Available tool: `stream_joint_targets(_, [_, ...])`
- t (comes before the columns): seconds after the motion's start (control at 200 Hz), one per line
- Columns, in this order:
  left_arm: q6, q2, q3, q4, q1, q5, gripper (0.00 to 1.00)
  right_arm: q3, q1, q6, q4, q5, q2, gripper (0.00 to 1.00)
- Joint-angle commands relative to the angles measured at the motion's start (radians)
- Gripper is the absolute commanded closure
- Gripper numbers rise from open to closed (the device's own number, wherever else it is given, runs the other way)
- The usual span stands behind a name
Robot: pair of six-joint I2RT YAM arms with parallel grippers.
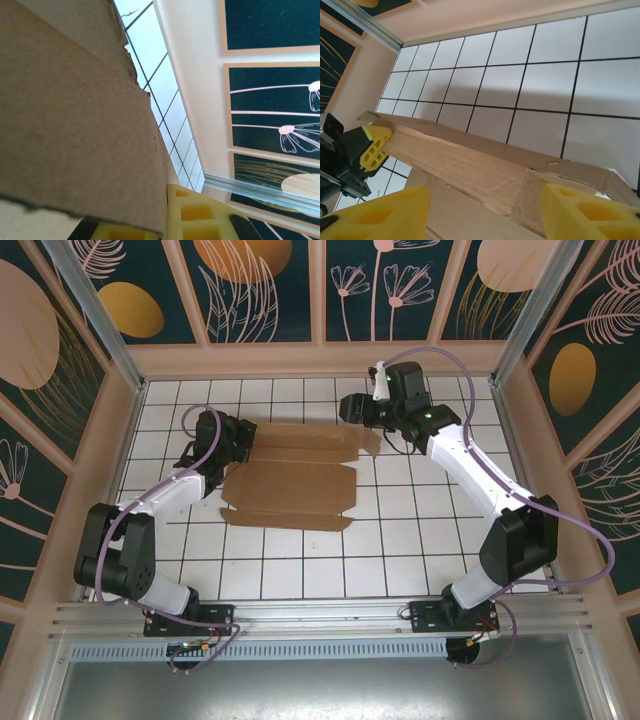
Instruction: Fold the paper box
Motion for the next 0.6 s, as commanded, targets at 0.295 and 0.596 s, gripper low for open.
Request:
stream_joint_targets(0.295, [0.077, 0.124, 0.021, 0.014, -0.002, -0.069, 1.00, -0.028, -0.022, 0.096, 0.022, -0.073, 0.065, 0.38])
stream_joint_targets(0.596, [0.143, 0.183, 0.040, 0.123, -0.001, -0.077, 1.00, 0.041, -0.051, 0.187, 0.050, -0.095, 0.191, 0.38])
